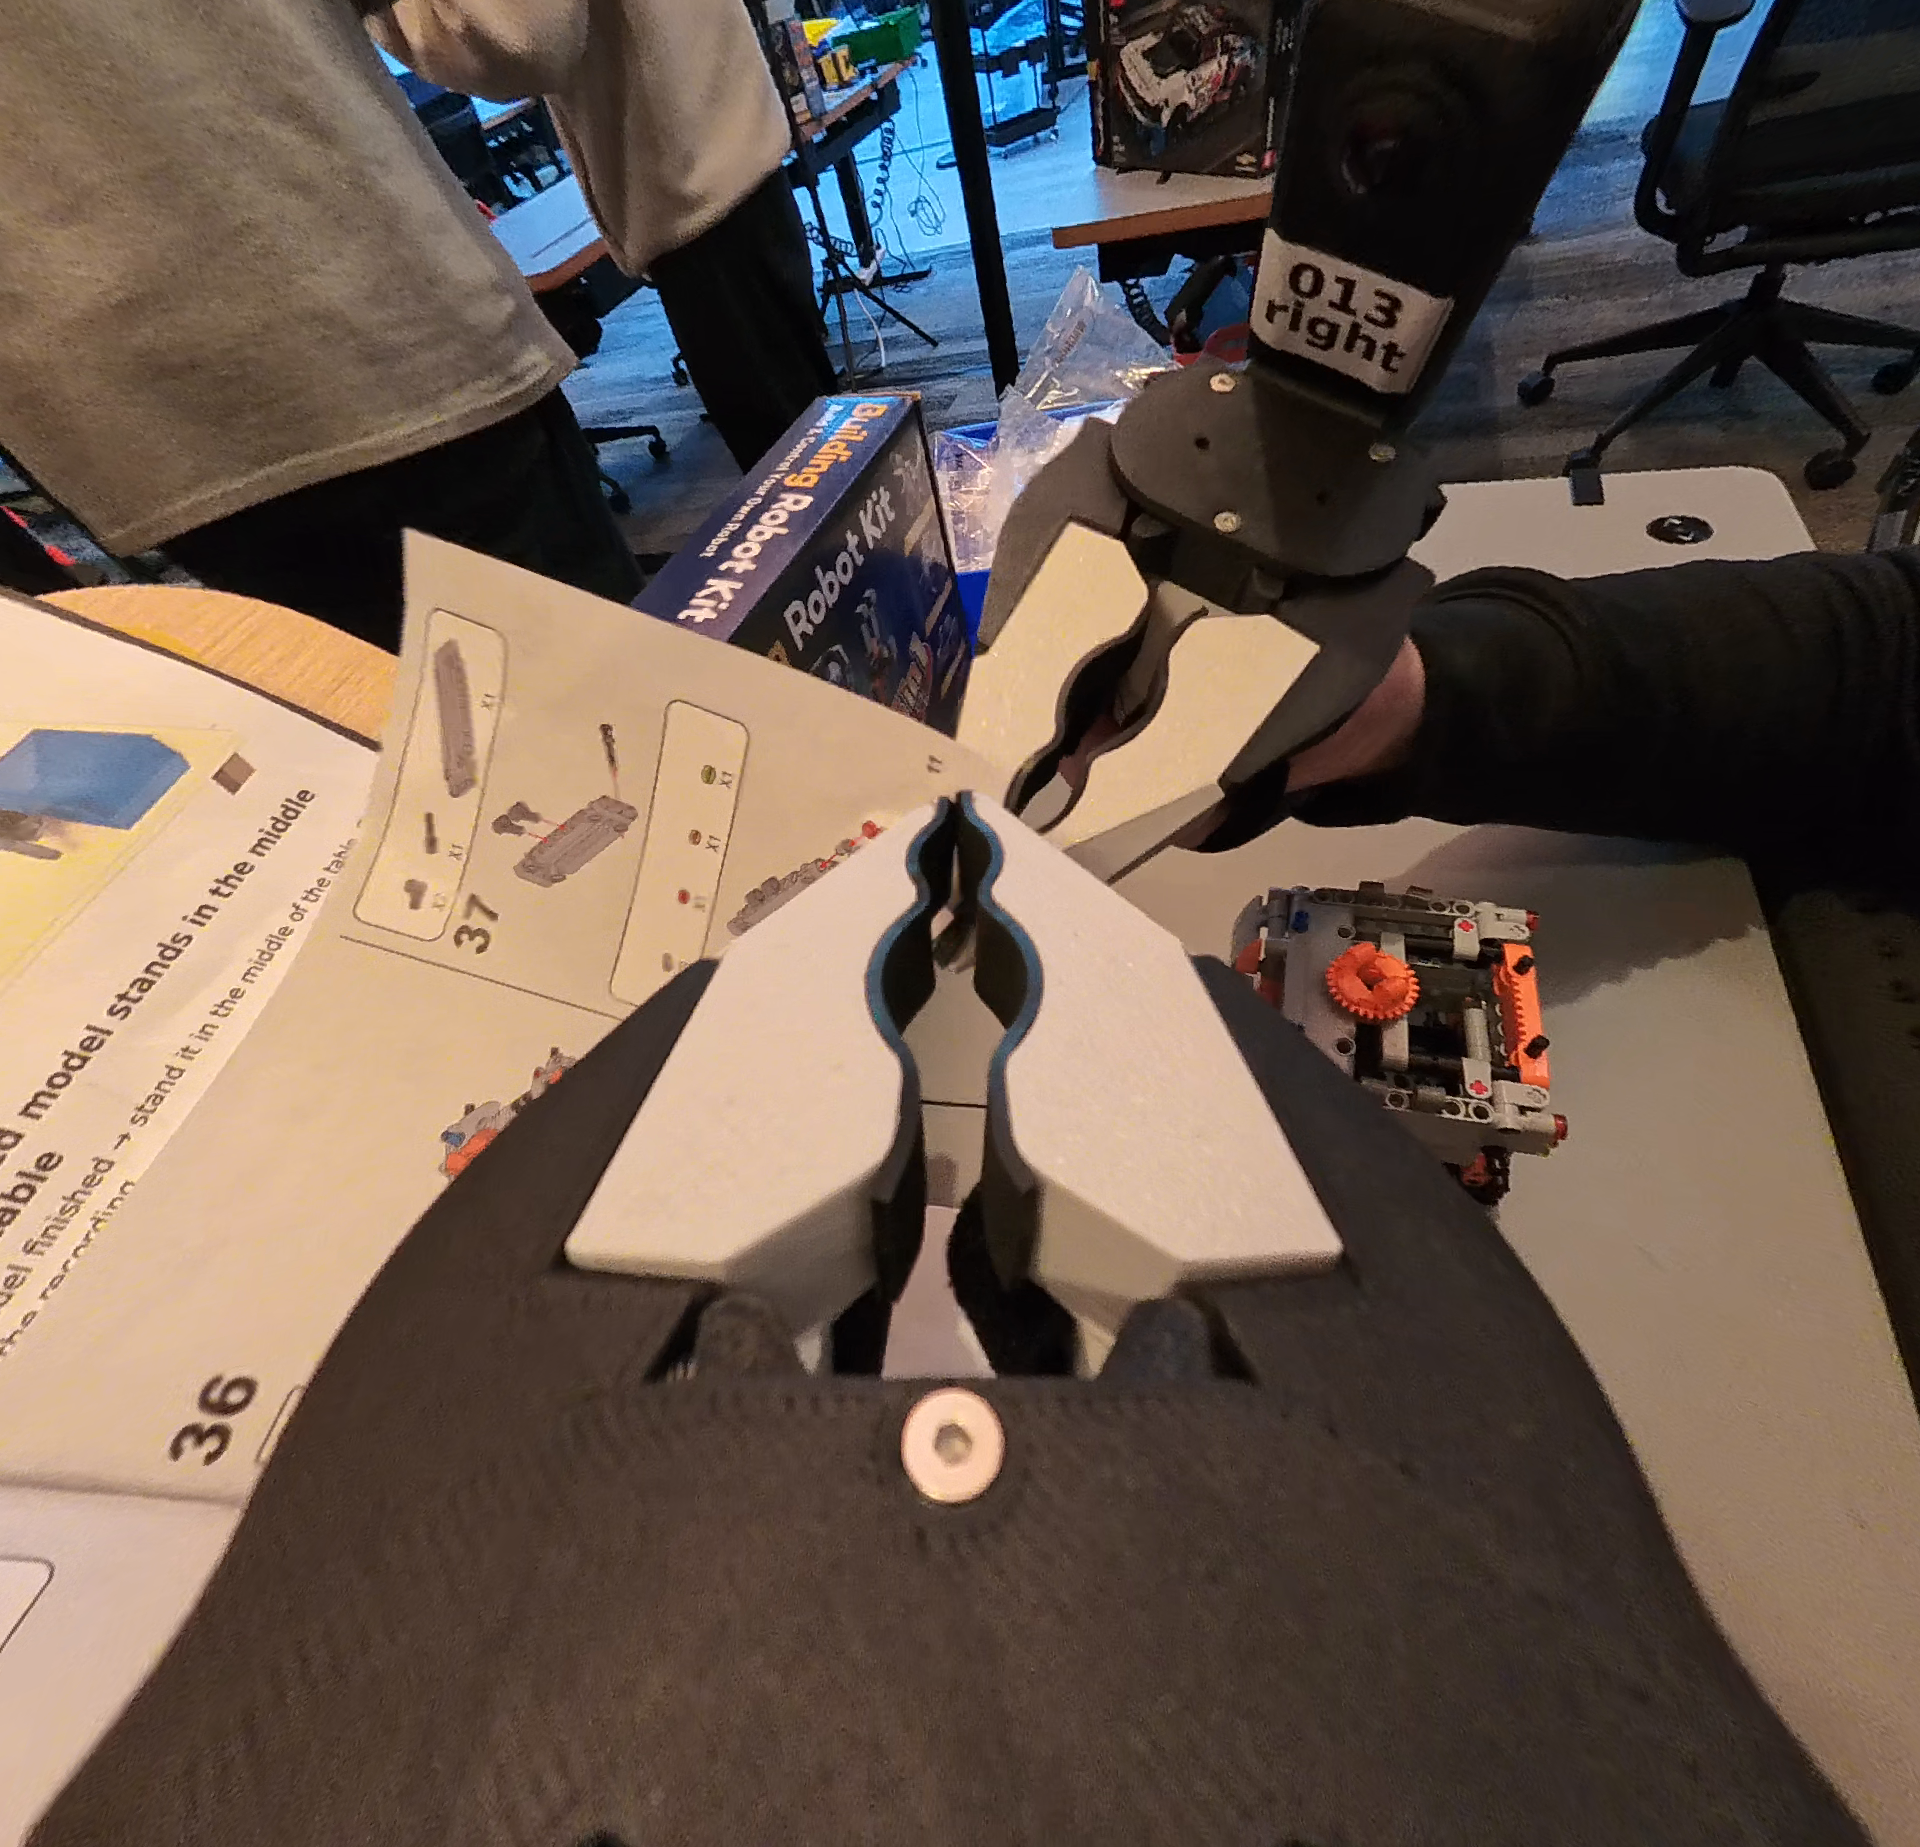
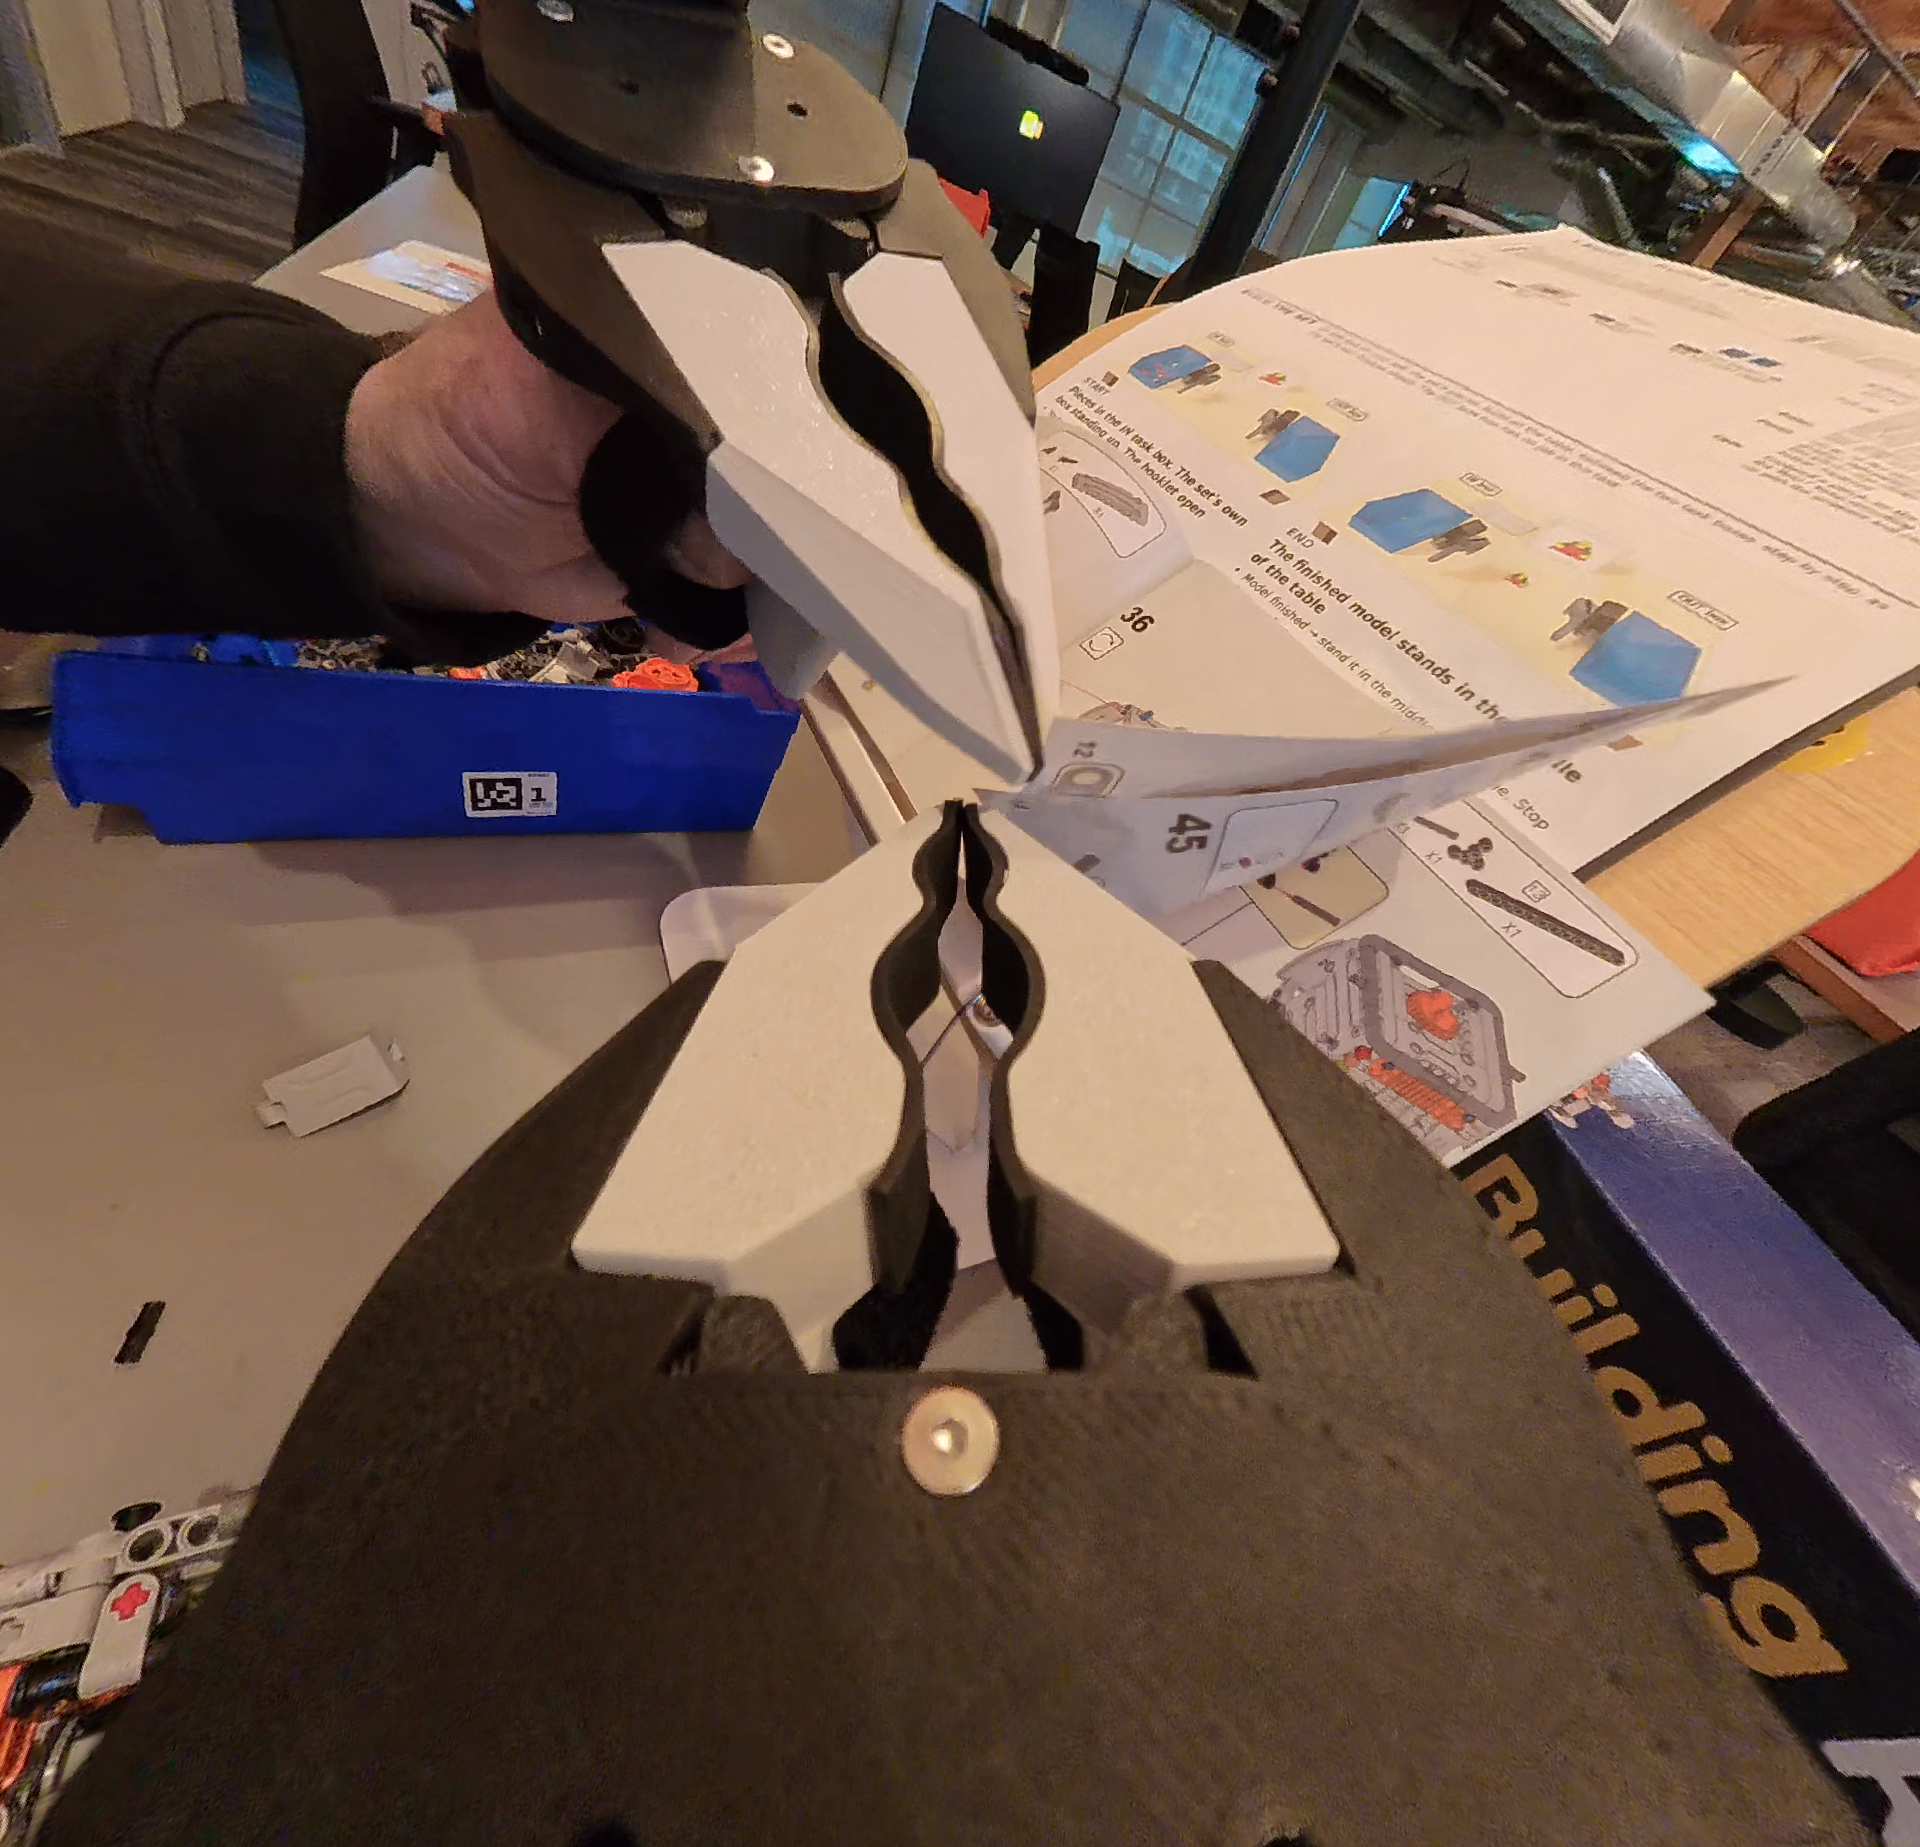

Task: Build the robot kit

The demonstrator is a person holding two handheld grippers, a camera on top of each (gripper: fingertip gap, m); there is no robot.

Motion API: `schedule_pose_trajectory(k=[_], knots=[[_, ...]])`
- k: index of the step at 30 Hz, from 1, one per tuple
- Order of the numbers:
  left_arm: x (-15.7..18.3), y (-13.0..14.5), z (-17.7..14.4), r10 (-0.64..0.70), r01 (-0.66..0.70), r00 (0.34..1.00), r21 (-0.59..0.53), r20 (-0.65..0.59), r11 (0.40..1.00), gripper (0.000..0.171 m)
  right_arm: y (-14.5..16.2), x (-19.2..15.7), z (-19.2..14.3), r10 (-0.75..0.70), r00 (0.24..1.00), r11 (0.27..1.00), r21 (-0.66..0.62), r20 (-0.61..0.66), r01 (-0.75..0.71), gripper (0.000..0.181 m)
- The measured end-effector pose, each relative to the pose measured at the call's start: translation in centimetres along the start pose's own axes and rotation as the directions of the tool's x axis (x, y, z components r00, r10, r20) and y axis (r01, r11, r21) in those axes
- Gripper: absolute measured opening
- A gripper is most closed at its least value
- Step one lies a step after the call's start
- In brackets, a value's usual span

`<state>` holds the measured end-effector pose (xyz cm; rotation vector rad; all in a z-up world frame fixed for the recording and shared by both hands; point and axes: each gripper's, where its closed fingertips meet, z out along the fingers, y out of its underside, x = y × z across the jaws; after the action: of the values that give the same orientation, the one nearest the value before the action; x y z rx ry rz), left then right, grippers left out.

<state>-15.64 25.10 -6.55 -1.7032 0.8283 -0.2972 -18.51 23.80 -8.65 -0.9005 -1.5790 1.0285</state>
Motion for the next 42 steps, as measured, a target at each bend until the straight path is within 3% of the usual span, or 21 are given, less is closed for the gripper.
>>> schedule_pose_trajectory(k=[7, 14, 21, 22, 24, 26, 27, 32, 34, 37, 40, 41, 42], knots=[[-1.3, -0.3, -1.1, -0.053, 0.052, 0.998, 0.043, 0.034, 0.998, 0.0, 0.6, 0.9, -0.3, 0.009, 1.0, 0.999, -0.046, -0.028, -0.011, 0.001], [-1.3, 0.3, -2.3, -0.081, 0.079, 0.996, 0.051, 0.04, 0.996, 0.0, 0.7, 1.7, 0.0, 0.073, 0.996, 0.997, -0.017, -0.046, -0.074, 0.026], [-1.6, 1.8, -6.1, -0.124, 0.123, 0.992, 0.026, 0.037, 0.992, 0.0, 0.1, 0.1, 3.1, 0.016, 0.999, 0.999, -0.047, -0.051, -0.018, 0.041], [-1.8, 1.8, -6.8, -0.13, 0.128, 0.991, 0.035, 0.046, 0.991, 0.002, -0.1, -0.2, 3.7, 0.005, 0.999, 0.999, -0.053, -0.039, -0.007, 0.041], [-2.2, 2.2, -8.0, -0.165, 0.164, 0.985, 0.019, 0.056, 0.986, 0.024, -0.4, -0.8, 4.9, -0.008, 1.0, 0.998, -0.07, -0.005, 0.007, 0.043], [-2.8, 3.0, -8.5, -0.208, 0.208, 0.977, 0.009, 0.056, 0.978, 0.044, -0.5, -1.1, 5.8, -0.026, 1.0, 0.996, -0.088, 0.015, 0.027, 0.042], [-3.0, 3.3, -8.5, -0.24, 0.24, 0.97, 0.005, 0.041, 0.971, 0.045, -0.5, -1.4, 6.2, -0.023, 0.999, 0.995, -0.101, 0.032, 0.026, 0.042], [-4.6, 4.2, -7.9, -0.369, 0.368, 0.93, 0.02, 0.005, 0.929, 0.018, -0.1, -1.7, 7.0, -0.016, 0.998, 0.989, -0.143, 0.065, 0.026, 0.035], [-5.5, 4.2, -8.4, -0.364, 0.362, 0.93, 0.043, 0.054, 0.931, 0.014, 0.1, -1.7, 6.9, -0.011, 0.998, 0.988, -0.152, 0.067, 0.021, 0.032], [-7.1, 4.1, -10.4, -0.313, 0.304, 0.937, 0.08, 0.155, 0.949, 0.026, 0.1, -1.8, 6.9, -0.007, 0.997, 0.987, -0.158, 0.077, 0.019, 0.03], [-6.9, 5.1, -9.9, -0.38, 0.379, 0.92, 0.029, 0.099, 0.925, 0.051, -0.1, -2.1, 7.3, -0.001, 0.995, 0.987, -0.161, 0.104, 0.018, 0.028], [-6.5, 5.5, -9.4, -0.397, 0.398, 0.915, 0.005, 0.064, 0.917, 0.05, -0.2, -2.3, 7.5, -0.001, 0.994, 0.987, -0.162, 0.111, 0.019, 0.028], [-6.1, 5.3, -9.1, -0.396, 0.396, 0.918, 0.01, 0.026, 0.918, 0.03, -0.2, -2.4, 7.7, -0.003, 0.994, 0.986, -0.164, 0.113, 0.022, 0.027]])
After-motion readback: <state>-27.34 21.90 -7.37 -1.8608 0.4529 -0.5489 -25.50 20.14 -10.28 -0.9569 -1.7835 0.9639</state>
